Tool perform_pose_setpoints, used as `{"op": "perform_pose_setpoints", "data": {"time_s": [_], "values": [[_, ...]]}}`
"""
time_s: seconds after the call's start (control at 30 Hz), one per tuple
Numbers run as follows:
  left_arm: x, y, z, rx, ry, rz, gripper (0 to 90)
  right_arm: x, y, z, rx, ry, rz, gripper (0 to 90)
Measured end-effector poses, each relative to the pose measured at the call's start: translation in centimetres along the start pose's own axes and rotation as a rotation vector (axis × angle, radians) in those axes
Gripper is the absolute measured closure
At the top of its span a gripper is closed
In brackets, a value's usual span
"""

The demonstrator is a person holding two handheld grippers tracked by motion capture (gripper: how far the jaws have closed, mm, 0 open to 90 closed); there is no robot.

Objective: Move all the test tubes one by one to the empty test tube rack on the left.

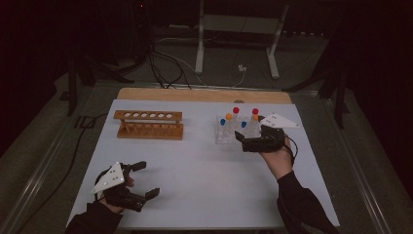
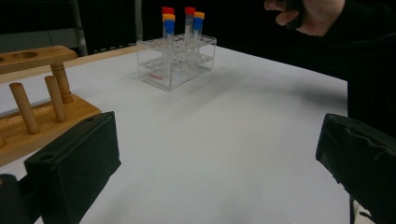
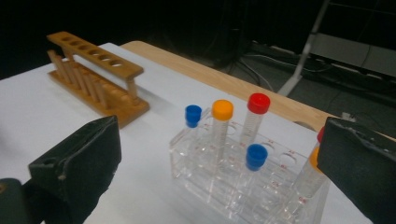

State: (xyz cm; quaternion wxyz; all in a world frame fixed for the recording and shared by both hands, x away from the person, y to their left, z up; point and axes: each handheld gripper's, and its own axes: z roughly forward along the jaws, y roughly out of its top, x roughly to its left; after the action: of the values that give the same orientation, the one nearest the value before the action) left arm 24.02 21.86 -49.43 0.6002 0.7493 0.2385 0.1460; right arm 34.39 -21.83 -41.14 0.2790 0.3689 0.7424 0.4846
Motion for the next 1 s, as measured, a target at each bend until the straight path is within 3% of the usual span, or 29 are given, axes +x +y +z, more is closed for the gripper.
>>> {"op": "perform_pose_setpoints", "data": {"time_s": [0.13, 0.5, 0.7, 0.9, 1.0], "values": [[0.0, 0.0, 0.0, -0.001, 0.0, 0.0, 0.4, -0.2, -0.5, 1.2, 0.032, -0.029, 0.014, 0.5], [0.0, 0.0, 0.0, -0.004, -0.008, -0.004, 0.4, -0.9, -2.2, 3.4, 0.117, -0.076, 0.066, 16.1], [-0.1, 0.0, 0.0, -0.003, -0.009, -0.002, 0.4, -0.9, -2.7, 4.2, 0.195, -0.103, 0.067, 37.4], [-0.2, 0.1, 0.1, 0.002, -0.012, 0.009, 0.4, -1.0, -2.7, 4.8, 0.243, -0.157, 0.088, 49.1], [-0.3, 0.1, 0.1, 0.007, -0.016, 0.015, 0.4, -1.1, -2.7, 5.1, 0.264, -0.162, 0.098, 54.8]]}}
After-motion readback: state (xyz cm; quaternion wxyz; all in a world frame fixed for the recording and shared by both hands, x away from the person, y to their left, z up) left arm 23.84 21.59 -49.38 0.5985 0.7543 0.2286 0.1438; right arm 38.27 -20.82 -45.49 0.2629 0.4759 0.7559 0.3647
